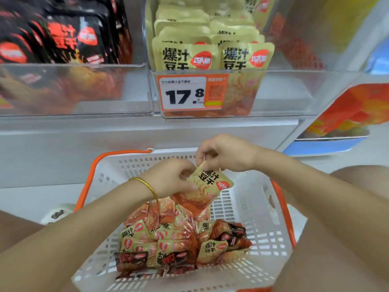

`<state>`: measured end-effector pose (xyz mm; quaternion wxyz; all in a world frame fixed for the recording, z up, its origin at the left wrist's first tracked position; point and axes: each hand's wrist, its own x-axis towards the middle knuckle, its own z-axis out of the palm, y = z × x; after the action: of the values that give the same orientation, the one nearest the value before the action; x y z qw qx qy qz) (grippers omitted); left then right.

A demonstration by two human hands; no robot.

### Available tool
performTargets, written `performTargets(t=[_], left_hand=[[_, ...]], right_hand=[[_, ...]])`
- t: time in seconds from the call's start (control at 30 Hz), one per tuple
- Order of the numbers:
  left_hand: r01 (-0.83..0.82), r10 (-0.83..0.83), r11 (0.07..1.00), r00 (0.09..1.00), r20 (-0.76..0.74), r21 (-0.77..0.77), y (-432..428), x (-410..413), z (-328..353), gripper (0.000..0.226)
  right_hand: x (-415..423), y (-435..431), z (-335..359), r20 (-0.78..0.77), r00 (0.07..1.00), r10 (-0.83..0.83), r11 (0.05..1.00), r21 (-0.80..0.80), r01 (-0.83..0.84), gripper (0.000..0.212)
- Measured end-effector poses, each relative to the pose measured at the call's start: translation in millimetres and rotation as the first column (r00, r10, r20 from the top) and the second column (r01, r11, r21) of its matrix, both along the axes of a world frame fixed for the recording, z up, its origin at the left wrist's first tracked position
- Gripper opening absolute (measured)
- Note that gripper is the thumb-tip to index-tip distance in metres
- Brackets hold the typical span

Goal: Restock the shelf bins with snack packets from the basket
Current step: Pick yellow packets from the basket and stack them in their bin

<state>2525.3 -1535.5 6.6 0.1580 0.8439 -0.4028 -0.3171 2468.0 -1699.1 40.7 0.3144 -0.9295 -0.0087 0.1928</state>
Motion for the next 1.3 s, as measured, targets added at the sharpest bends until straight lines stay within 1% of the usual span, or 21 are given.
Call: performTargets(t=[0.03,0.1,0.13,0.2,0.27,0.33,0.4,0.47,0.5,0.53,0.6,0.63,0.67,0.73,0.77,0.83,0.9,1.0,1.13,1.2,1.3], left_hand=[[-0.029,0.029,0.997,1.000,-0.005,-0.069,-2,-4,7,0.019],[-0.090,0.088,0.979,0.996,-0.020,-0.185,-6,-9,25,0.016],[-0.136,0.126,0.960,0.990,-0.057,-0.243,-8,-11,36,0.016],[-0.231,0.178,0.894,0.969,-0.169,-0.383,-15,-17,62,0.007],[-0.290,0.206,0.812,0.954,-0.217,-0.506,-28,-22,90,0.005],[-0.292,0.190,0.746,0.955,-0.228,-0.598,-45,-25,118,0.008],[-0.249,0.162,0.688,0.968,-0.190,-0.681,-65,-23,145,0.007],[-0.220,0.229,0.617,0.969,-0.095,-0.756,-83,-15,166,0.007],[-0.184,0.301,0.598,0.954,0.006,-0.780,-90,-7,174,0.012],[-0.127,0.359,0.615,0.924,0.133,-0.779,-95,2,181,0.022],[-0.019,0.366,0.744,0.848,0.383,-0.668,-104,19,187,0.037],[0.011,0.318,0.827,0.816,0.483,-0.562,-108,27,187,0.042],[0.024,0.255,0.896,0.790,0.557,-0.444,-112,34,186,0.046],[0.026,0.133,0.972,0.756,0.641,-0.233,-118,46,179,0.052],[0.030,0.087,0.986,0.742,0.664,-0.163,-120,50,174,0.057],[0.041,0.034,0.995,0.727,0.686,-0.092,-122,56,167,0.068],[0.028,0.020,0.998,0.724,0.689,-0.059,-123,59,164,0.063],[0.017,0.022,0.999,0.735,0.678,-0.051,-124,61,164,0.055],[0.022,0.029,0.998,0.741,0.670,-0.067,-124,65,160,0.056],[0.019,0.036,0.997,0.738,0.674,-0.074,-125,66,159,0.056],[0.029,0.055,0.993,0.746,0.664,-0.114,-124,63,159,0.056]], right_hand=[[-7,-4,9,0.031,0.998,-0.061,0.995,0.084,0.059,0.010],[-20,-12,24,0.098,0.968,-0.233,0.946,0.252,0.202,0.011],[-27,-18,32,0.121,0.933,-0.339,0.895,0.349,0.280,0.009],[-44,-32,47,0.078,0.856,-0.511,0.738,0.551,0.390,0.012],[-61,-43,58,-0.017,0.857,-0.515,0.601,0.705,0.375,0.026],[-71,-45,69,-0.031,0.879,-0.475,0.548,0.772,0.323,0.033],[-72,-52,88,0.049,0.844,-0.534,0.555,0.773,0.306,0.037],[-67,-66,115,0.156,0.726,-0.670,0.539,0.775,0.331,0.026],[-63,-76,128,0.213,0.643,-0.736,0.533,0.767,0.356,0.021],[-57,-86,140,0.279,0.557,-0.782,0.544,0.742,0.392,0.019],[-37,-108,152,0.448,0.420,-0.789,0.614,0.578,0.537,0.023],[-23,-117,153,0.526,0.410,-0.745,0.649,0.432,0.626,0.025],[-6,-127,150,0.567,0.436,-0.699,0.659,0.272,0.701,0.027],[31,-142,139,0.539,0.524,-0.659,0.642,0.041,0.765,0.036],[49,-148,132,0.502,0.560,-0.659,0.643,-0.010,0.766,0.041],[81,-162,117,0.451,0.598,-0.662,0.648,-0.056,0.759,0.048],[106,-174,107,0.432,0.626,-0.649,0.652,-0.107,0.750,0.049],[131,-185,95,0.422,0.636,-0.646,0.620,-0.194,0.760,0.036],[151,-190,85,0.412,0.616,-0.671,0.623,-0.138,0.770,0.007],[153,-187,86,0.399,0.657,-0.639,0.652,-0.171,0.738,0.010],[147,-182,91,0.348,0.727,-0.591,0.656,-0.317,0.685,0.013]])
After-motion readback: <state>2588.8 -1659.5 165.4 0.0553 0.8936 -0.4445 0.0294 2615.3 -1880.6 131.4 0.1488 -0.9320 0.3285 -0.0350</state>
